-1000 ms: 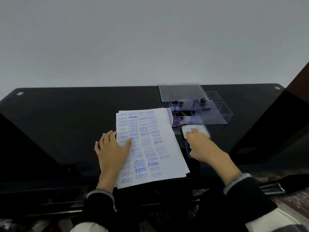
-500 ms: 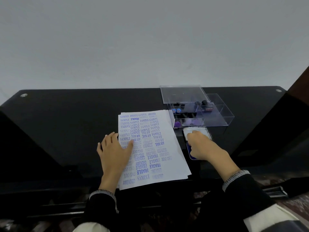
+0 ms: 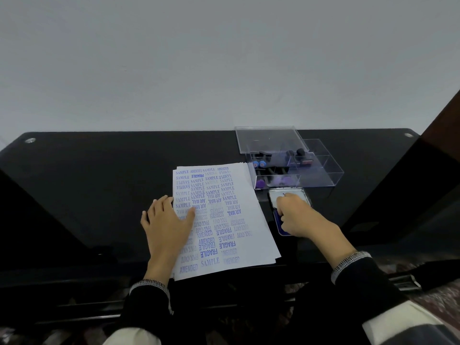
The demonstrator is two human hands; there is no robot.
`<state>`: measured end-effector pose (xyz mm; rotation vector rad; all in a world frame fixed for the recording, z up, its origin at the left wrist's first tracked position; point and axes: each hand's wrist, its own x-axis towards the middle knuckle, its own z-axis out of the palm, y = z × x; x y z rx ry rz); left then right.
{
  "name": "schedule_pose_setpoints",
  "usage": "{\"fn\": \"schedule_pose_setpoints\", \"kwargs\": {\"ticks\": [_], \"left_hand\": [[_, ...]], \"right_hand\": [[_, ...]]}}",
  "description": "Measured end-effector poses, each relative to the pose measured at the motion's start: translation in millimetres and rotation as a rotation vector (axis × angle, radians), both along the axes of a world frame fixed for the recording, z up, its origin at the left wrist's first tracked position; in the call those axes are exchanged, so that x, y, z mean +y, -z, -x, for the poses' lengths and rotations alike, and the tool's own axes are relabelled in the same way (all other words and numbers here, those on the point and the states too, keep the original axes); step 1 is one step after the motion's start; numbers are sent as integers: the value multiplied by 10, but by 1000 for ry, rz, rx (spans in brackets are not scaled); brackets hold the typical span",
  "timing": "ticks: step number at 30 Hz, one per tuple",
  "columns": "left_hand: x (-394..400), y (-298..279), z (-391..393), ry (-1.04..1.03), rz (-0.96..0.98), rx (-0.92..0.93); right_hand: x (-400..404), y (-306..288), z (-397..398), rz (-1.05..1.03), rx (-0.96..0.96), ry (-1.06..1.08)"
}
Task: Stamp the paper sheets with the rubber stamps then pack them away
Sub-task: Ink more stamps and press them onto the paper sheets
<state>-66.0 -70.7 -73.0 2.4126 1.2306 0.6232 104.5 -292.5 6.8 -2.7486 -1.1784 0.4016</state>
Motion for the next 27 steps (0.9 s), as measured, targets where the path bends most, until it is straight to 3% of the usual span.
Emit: {"fn": "schedule_pose_setpoints", "kwargs": {"ticks": [9,14,18,22,27], "left_hand": [[-4,-17,-11,-1,-4,4],[-2,-7,-15,-8,-12,-4],[-2,4,-18,-7,-15,-13],[1,2,-16,-7,-7,-18],[4,-4,-16,-12,-3,-24]], "right_hand": [[-98,132,36,-126,15,47],[-163,36,-155,-125,229,101],[-198,-33,-47,-275,374,162],[-23,-34,292,-389,269,51],[143,-11,538,-292,82,-110]]}}
